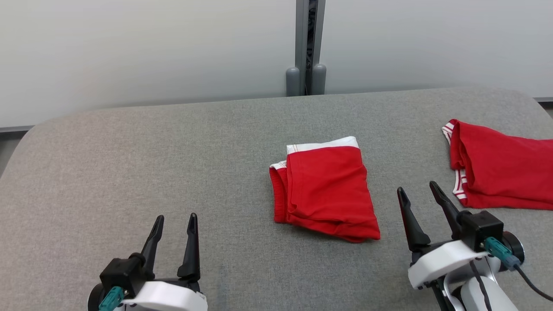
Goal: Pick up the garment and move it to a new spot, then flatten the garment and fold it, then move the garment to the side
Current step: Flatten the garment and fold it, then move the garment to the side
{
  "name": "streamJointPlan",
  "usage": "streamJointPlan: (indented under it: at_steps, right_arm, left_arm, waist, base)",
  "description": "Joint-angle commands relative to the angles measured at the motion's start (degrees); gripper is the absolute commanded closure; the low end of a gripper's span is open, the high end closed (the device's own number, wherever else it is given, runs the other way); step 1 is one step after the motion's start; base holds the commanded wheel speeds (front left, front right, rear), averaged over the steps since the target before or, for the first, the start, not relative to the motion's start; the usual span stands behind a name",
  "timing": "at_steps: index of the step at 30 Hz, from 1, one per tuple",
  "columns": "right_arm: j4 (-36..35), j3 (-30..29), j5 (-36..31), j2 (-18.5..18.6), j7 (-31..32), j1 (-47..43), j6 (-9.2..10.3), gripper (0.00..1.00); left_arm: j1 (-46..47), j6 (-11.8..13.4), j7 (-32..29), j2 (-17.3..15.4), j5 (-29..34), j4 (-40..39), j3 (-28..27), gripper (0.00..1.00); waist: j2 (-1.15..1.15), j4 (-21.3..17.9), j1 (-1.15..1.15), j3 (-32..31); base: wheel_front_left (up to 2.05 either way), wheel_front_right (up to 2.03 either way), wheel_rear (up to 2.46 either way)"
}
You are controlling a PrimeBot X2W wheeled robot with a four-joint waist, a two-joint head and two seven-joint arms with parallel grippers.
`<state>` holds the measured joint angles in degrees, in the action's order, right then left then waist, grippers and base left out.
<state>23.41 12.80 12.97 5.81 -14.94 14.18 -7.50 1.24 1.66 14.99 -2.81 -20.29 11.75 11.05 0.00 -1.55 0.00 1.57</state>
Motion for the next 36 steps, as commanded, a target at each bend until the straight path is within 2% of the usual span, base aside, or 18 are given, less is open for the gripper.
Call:
streamJointPlan:
  at_steps: [1,16,36]
  right_arm:
    - [-1.2,-1.1,-0.8,0.2,-0.3,-2.2,0.01,0.00]
    - [-4.8,-4.5,-1.0,-0.4,-0.3,-11.2,0.01,0.00]
    - [-2.6,-4.6,0.4,-1.2,-0.3,-11.6,0.01,0.00]
  left_arm:
    - [-1.1,0.4,0.3,-0.2,-0.5,-0.4,-0.8,0.00]
    - [-5.8,-0.3,0.3,-0.2,0.3,-1.8,-3.3,0.00]
    - [-6.3,-0.6,0.3,-0.2,1.4,-0.8,-2.6,0.00]
  waist:
    - [0.00,0.1,0.00,-1.0]
    - [0.00,1.6,0.00,-4.0]
    - [0.00,2.7,0.00,-4.5]
  base:
    - [0.00,0.00,0.00]
    - [0.00,0.00,0.00]
    - [0.00,0.00,0.00]
